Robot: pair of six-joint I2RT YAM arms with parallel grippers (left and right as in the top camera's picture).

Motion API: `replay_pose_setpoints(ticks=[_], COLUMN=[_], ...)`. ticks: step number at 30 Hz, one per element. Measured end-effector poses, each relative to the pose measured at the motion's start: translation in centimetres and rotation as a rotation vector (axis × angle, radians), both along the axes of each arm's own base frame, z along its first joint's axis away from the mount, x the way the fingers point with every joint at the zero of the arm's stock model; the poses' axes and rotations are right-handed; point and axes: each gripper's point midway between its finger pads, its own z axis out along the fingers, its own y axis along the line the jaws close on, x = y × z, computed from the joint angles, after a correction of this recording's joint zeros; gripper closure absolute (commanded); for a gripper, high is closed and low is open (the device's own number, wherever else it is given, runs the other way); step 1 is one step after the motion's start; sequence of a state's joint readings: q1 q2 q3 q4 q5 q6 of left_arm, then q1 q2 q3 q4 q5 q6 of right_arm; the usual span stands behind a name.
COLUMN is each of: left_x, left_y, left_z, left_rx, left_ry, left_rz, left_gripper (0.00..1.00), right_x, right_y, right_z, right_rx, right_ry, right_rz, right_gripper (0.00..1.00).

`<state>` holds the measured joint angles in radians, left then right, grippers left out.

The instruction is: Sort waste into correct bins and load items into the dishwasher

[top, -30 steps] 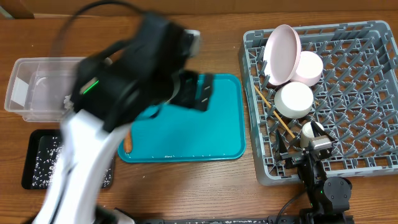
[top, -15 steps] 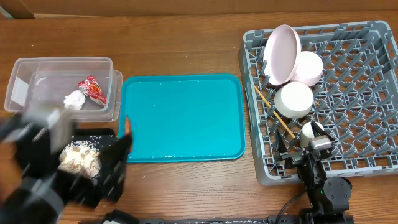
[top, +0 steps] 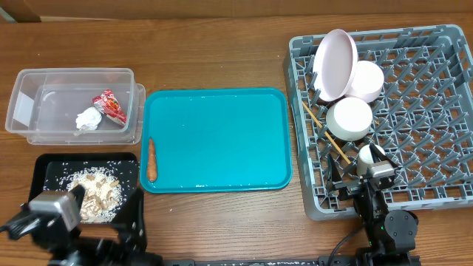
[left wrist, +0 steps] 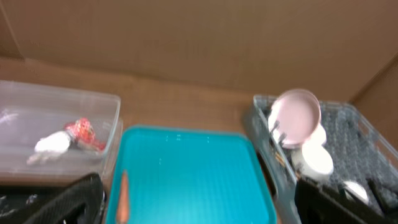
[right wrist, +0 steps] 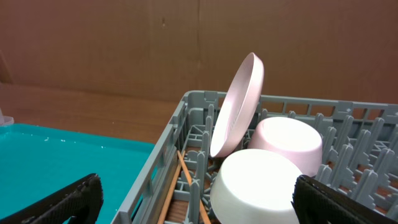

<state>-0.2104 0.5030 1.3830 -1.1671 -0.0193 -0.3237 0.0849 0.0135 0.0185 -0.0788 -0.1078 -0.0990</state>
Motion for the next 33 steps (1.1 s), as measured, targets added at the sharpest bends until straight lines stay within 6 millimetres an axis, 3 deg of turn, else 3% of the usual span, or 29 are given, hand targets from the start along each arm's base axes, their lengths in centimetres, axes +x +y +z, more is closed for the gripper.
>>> replay_pose_setpoints(ticks=[6, 13, 21, 33], left_x=[3.3, 6.7, 7.9, 9.8], left_y=[0.2, 0.1, -0.9, -1.4], left_z=[-3.6, -6.4, -8.0, -15.9], left_rx=[-0.104, -0.268, -0.346, -0.342], left_ry=[-0.100, -0.231, -0.399, -0.317], left_rz=[0.071, 0.107, 0.040, 0.034], left_gripper=[0.00, 0.00, 0.00, 0.00], right_x=[0.0, 0.0, 0.0, 0.0], right_y=[0.0, 0.0, 0.0, 0.0], right_z=[0.0, 0.0, 0.0, 0.0], right_rx=[-0.002, -0.002, -0.002, -0.002], right_ry=[0.000, 0.000, 0.000, 0.000], right_rz=[0.000, 0.000, 0.000, 0.000], right_gripper=[0.00, 0.00, 0.00, 0.00])
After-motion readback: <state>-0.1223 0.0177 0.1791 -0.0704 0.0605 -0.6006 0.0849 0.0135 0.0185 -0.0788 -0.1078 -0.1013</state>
